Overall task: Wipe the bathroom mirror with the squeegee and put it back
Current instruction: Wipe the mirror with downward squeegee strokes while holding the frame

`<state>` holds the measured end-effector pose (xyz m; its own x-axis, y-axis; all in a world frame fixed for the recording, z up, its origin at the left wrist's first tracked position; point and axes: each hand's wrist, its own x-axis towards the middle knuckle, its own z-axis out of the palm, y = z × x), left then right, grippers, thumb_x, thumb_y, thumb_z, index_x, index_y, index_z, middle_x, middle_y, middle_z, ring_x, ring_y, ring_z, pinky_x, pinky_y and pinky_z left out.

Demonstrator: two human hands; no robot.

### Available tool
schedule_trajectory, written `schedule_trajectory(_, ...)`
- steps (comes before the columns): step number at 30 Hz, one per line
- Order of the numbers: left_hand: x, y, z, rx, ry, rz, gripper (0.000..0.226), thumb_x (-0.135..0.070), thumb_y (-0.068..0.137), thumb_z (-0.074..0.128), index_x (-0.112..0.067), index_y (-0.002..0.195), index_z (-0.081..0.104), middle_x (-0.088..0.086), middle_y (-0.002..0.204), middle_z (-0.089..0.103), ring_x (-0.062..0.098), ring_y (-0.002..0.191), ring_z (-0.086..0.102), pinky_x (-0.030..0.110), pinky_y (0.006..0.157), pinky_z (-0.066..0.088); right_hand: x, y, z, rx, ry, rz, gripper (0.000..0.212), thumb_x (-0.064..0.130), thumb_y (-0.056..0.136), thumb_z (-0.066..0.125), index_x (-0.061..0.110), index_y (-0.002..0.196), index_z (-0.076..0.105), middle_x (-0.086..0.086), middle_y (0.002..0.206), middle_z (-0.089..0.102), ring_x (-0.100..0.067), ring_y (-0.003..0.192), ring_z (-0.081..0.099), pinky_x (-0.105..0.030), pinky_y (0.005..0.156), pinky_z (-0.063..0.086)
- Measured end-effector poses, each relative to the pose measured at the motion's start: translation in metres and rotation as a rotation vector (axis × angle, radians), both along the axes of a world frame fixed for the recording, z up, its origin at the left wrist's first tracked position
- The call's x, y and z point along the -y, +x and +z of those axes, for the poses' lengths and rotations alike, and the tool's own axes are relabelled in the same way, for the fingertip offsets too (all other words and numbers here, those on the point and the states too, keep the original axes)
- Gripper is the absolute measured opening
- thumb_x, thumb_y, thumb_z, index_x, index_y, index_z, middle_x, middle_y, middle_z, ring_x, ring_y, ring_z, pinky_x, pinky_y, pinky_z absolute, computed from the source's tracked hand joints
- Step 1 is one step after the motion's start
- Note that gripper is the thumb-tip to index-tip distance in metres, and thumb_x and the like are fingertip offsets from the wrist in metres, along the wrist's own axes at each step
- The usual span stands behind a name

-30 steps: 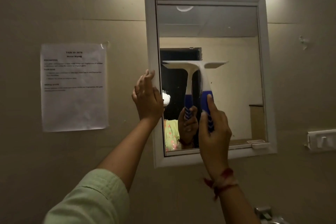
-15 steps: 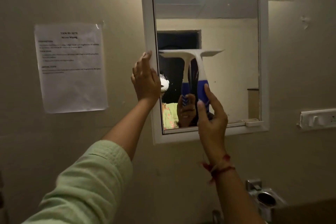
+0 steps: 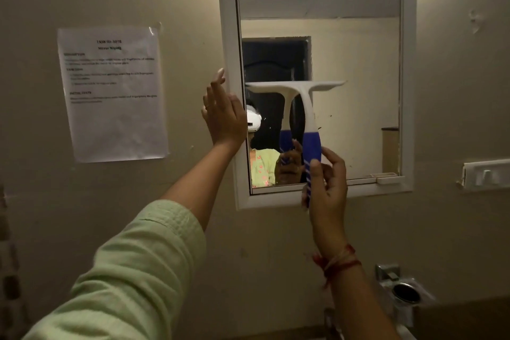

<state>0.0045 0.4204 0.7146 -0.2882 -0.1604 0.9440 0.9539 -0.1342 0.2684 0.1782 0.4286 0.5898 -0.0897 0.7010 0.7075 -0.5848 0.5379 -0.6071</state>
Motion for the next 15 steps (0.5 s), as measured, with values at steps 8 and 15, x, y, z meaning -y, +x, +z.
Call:
schedule_trajectory(8,-0.001,0.002,0.0,-0.018,-0.011,0.027,0.04,-0.012,0.089,0.036,-0.007,0.129,0.042,0.015,0.118,0.056,0.023,0.102,0.052,0.031,0.084,0.034,-0.01,-0.007,-0.087,0.093,-0.255,0.131,0.036,0.047,0.073,0.05,0.021,0.097,0.055,-0.005,0.076,0.057,-0.004,0.05,0.052,-0.018,0.043,0.044)
schedule_trajectory(15,0.002,0.002,0.0,-0.045,-0.038,0.081,0.033,-0.014,0.086,0.035,-0.009,0.115,0.05,0.013,0.112,0.056,0.023,0.097,0.053,0.028,0.078,0.034,-0.007,-0.007,-0.055,0.096,-0.295,0.194,0.036,0.051,0.072,0.053,0.02,0.09,0.059,0.001,0.072,0.058,-0.009,0.058,0.052,-0.019,0.046,0.044)
